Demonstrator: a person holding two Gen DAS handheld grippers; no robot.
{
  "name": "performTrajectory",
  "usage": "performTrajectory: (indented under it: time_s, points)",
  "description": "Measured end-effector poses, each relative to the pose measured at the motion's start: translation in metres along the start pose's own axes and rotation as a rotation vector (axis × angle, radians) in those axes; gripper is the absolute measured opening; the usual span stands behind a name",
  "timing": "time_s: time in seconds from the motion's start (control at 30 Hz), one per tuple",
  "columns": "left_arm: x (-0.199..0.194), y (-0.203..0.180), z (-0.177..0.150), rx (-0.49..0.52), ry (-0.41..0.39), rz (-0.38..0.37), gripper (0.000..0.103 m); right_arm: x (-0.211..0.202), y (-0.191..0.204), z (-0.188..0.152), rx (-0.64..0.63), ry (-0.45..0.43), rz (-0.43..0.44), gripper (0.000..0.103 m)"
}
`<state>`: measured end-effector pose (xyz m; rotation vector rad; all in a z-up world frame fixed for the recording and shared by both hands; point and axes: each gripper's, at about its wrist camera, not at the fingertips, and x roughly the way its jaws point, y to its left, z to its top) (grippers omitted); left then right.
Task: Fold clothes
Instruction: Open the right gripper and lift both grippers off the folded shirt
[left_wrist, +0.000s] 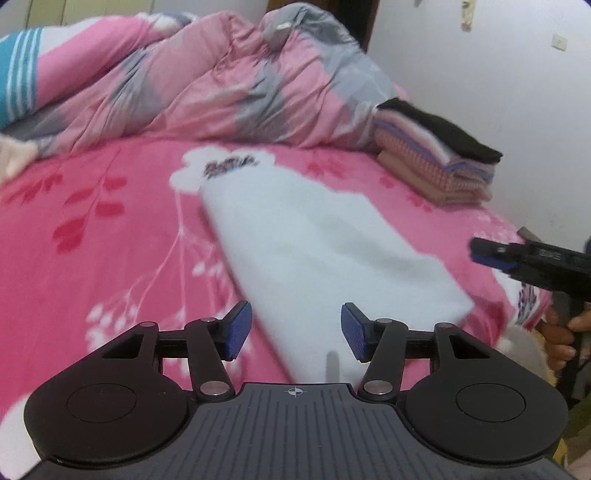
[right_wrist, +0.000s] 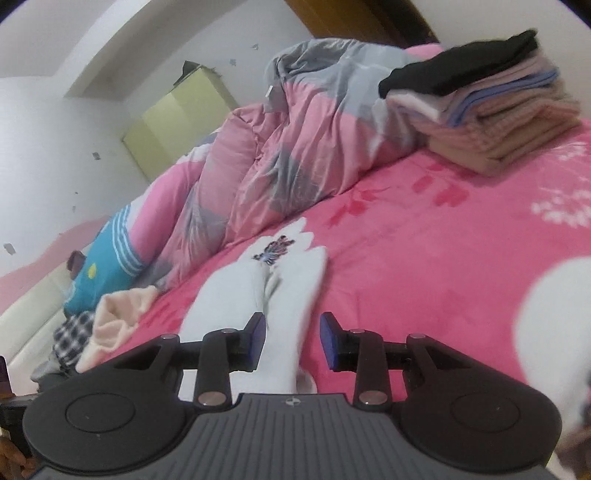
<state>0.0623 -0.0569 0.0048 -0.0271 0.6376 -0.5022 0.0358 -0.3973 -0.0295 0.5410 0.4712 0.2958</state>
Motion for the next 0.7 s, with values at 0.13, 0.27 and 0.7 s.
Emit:
performTrajectory:
  time_s: [0.13,0.27,0.7]
  points:
    - [0.026,-0.01,0.022,0.058,-0.03,-0.018,0.053,0.05,-0.02,0.025,0.039,0.078,0.013,0.034]
    - [0.059,-0.017,0.048,0.099,-0.047,-0.039,0.053,0.099,-0.043,0.047,0.132,0.175,0.06,0.033]
    - [0.14,-0.024,0.061,0.149,0.014,-0.062,0.052,0.156,-0.054,0.066,0.14,0.178,0.177,0.0]
